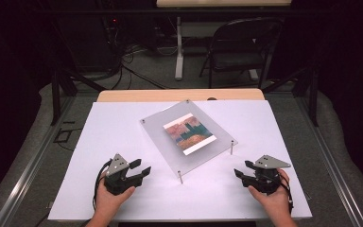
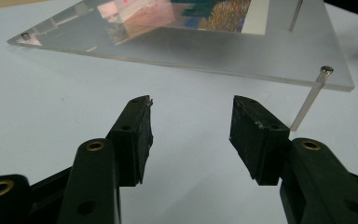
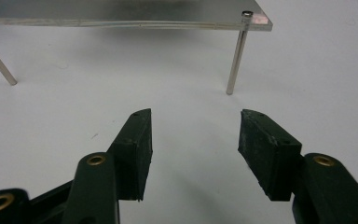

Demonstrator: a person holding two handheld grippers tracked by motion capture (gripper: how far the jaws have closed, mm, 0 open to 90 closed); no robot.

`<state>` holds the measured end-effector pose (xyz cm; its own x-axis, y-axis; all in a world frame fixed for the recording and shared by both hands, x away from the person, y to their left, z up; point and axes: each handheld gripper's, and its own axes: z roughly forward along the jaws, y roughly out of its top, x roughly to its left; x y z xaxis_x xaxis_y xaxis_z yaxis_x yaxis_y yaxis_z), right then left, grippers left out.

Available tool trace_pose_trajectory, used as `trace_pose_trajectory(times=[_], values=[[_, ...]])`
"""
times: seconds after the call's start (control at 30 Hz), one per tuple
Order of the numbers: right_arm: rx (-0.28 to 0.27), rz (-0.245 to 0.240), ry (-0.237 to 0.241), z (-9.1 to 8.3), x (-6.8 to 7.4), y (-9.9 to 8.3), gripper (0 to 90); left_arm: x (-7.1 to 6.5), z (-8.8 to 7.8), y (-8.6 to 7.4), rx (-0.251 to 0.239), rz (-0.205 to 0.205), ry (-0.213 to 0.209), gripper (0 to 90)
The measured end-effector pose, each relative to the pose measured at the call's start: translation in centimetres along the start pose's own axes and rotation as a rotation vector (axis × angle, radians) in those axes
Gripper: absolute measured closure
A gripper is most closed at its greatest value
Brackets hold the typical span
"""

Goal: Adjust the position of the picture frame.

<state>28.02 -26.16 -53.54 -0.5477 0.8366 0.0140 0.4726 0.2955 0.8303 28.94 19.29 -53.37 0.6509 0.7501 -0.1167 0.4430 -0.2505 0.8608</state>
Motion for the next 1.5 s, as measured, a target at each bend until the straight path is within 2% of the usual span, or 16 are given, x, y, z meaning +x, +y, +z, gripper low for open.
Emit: trace_pose_trajectory(times=[0.07,0.1,0.17,0.4,0.5,0.6,0.63,0.83,1.1,1.2,1.27,1.5], values=[[-0.010,0.006,0.000,-0.1,0.1,0.0,44.7,0.1,0.1,0.0,-0.001,-0.027,-0.008,46.4],[-0.015,0.010,0.000,-0.1,0.1,0.0,44.6,0.1,0.2,-0.1,0.013,-0.039,-0.001,44.5],[-0.027,0.023,-0.003,-0.1,0.1,0.0,45.4,0.2,0.4,-0.1,0.025,-0.045,-0.016,44.2],[-0.032,0.037,0.004,0.0,0.2,0.0,47.1,-0.8,0.8,0.1,0.036,0.005,0.000,41.8],[-0.040,0.035,0.004,-0.1,0.2,0.0,50.1,-1.4,1.2,0.1,0.050,0.020,-0.021,41.7],[-0.042,0.038,0.015,-0.3,0.3,0.1,54.3,-1.7,1.4,0.1,0.059,0.013,-0.035,43.2],[-0.048,0.035,0.021,-0.3,0.3,0.2,55.7,-2.0,1.7,0.1,0.063,0.005,-0.061,44.4],[-0.034,0.034,0.031,-0.1,0.3,0.2,55.1,-2.9,2.7,0.1,0.089,-0.012,-0.104,50.8],[-0.043,0.058,0.036,-0.3,0.1,0.1,54.9,-4.8,3.9,0.6,0.107,0.038,-0.132,58.7],[-0.047,0.064,0.035,-0.3,0.0,0.1,54.8,-5.1,4.3,0.7,0.116,0.040,-0.145,61.4],[-0.049,0.067,0.037,-0.3,0.0,0.1,54.6,-5.4,4.8,0.7,0.131,0.023,-0.168,62.6],[-0.054,0.081,0.043,-0.4,-0.2,0.0,54.5,-6.2,5.7,0.6,0.147,0.029,-0.200,66.7]])
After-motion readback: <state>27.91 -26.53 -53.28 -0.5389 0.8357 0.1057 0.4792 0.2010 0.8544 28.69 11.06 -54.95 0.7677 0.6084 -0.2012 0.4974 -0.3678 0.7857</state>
